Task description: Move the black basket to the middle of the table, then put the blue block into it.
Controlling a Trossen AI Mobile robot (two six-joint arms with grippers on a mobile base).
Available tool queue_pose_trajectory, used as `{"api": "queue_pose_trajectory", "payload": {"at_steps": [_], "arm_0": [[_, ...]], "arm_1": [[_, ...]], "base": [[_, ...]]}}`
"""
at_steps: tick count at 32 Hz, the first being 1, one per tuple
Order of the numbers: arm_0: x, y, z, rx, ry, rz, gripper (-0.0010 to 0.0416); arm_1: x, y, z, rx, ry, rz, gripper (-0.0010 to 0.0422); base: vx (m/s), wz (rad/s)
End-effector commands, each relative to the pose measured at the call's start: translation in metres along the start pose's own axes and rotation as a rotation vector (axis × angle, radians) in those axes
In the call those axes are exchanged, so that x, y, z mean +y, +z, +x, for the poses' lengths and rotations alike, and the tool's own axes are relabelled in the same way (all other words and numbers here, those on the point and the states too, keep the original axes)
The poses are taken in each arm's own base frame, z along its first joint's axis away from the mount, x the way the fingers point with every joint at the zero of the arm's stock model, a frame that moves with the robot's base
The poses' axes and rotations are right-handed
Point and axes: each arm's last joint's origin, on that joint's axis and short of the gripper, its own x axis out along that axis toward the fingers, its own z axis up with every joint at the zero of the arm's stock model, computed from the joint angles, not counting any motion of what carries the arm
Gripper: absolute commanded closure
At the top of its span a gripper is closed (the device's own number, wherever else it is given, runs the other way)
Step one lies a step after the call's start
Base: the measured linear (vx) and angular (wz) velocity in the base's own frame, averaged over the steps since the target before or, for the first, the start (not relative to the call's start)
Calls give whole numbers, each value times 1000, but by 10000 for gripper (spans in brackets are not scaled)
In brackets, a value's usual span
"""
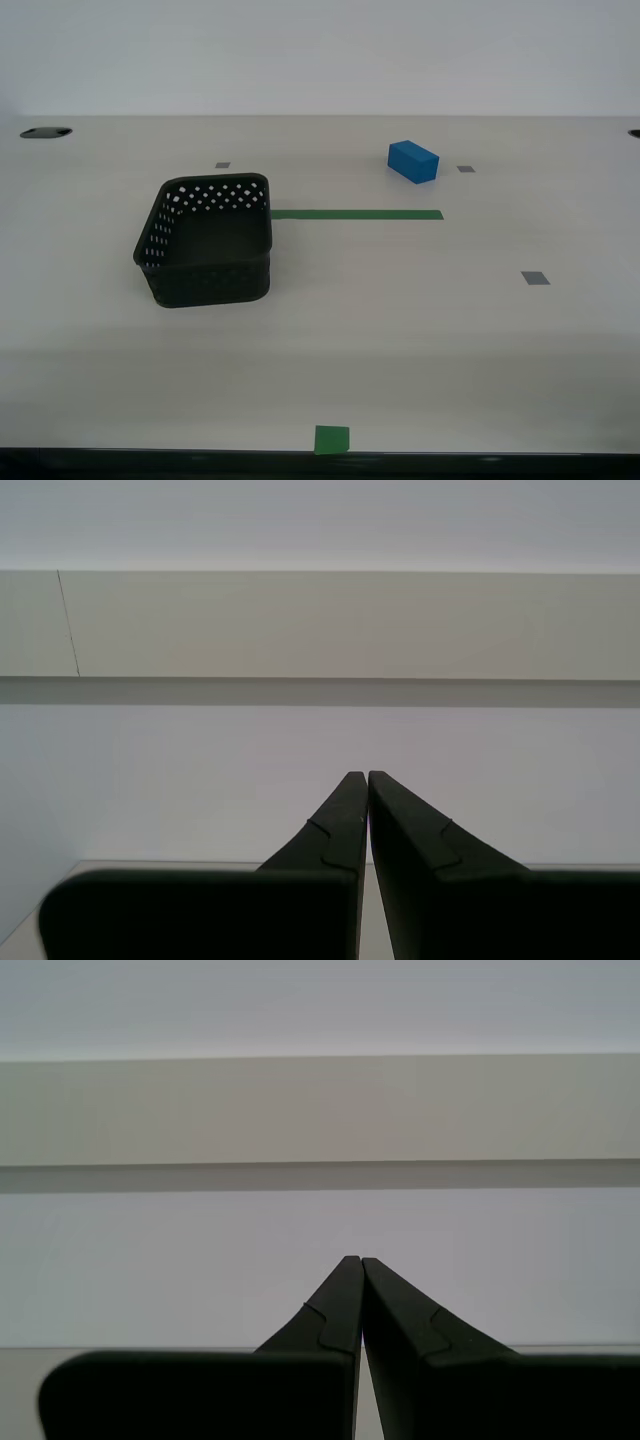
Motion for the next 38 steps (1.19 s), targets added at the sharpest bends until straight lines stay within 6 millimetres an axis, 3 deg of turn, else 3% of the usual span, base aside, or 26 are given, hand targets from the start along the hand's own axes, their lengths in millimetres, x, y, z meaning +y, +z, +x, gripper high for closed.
{"api": "queue_pose_trajectory", "payload": {"at_steps": [1,20,31,38], "arm_0": [[0,1,0,-4,0,0,405],[0,0,0,-2,0,0,405],[0,0,0,3,1,0,405],[0,-2,0,26,1,0,405]], "arm_1": [[0,-1,0,15,1,-2,412],[0,-9,1,132,4,-54,412],[-2,-3,4,668,64,-193,412],[-6,-17,13,961,39,-234,412]], "base": [[0,0],[0,0],[0,0],[0,0]]}}
